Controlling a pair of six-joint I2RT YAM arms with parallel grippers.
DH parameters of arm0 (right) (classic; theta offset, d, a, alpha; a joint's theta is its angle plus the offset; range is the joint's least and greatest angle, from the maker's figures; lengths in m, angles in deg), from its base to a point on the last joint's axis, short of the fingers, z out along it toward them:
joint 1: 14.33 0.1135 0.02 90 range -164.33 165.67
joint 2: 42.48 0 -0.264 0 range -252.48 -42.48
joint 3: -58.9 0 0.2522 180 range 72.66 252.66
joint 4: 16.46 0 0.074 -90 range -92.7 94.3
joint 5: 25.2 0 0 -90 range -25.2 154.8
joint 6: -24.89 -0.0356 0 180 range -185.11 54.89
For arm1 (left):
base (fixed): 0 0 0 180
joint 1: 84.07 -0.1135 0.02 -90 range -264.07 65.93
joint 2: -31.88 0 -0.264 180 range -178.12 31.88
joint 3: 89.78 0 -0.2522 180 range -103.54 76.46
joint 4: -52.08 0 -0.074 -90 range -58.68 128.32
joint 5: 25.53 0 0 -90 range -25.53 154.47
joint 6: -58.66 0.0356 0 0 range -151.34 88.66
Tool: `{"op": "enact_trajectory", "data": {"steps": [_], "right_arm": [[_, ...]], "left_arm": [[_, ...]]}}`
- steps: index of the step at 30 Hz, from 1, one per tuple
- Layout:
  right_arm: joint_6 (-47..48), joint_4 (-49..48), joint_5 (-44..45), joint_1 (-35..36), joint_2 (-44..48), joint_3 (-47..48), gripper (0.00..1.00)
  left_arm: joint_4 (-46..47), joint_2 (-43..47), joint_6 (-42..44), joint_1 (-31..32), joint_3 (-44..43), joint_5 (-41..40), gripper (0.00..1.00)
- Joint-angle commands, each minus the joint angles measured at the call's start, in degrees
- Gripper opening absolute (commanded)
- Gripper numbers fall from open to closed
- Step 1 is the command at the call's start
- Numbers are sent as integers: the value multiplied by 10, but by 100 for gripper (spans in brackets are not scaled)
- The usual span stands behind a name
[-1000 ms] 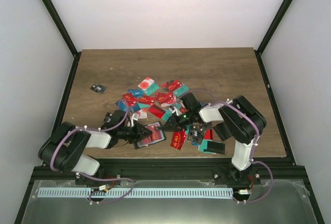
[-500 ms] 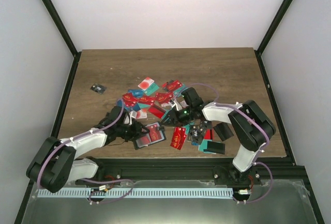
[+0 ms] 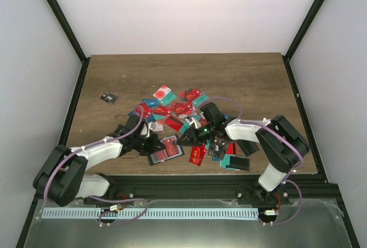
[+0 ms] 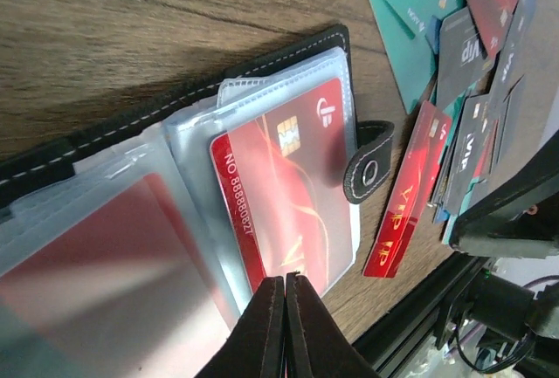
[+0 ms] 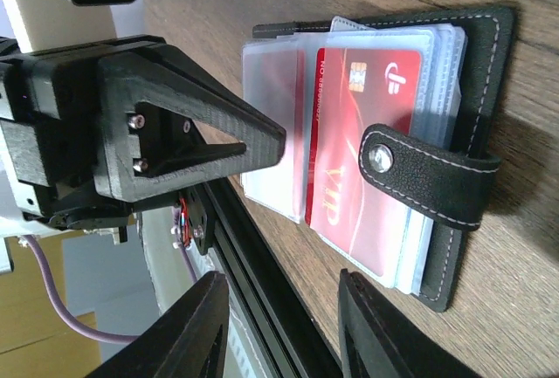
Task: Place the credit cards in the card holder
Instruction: Insert the credit card into the card holder.
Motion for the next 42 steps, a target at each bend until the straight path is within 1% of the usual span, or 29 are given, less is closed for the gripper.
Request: {"op": "enact_trajectory", "data": {"steps": [1,4,8,14,22,42], "right_arm": [[1,-12,-7,4,0,4,37],[1,-15,-8,3,-3,3,37],[0,-18,-11,4,-4,3,37],[0,-20,-13,7,-15,6,38],[10,-7,3,20,-47,25,49],[13,-15,-9,46,-77,52,50]], "left_arm": [[14,-26,14,14,-17,-4,4],[24,-45,13,22,-20,-8,4],[8,-65,24,29,-26,-30,4],[9,-79,31,31,-12,-42,4],[20,-84,30,33,3,-43,4],[23,-79,30,33,7,-40,4]]}}
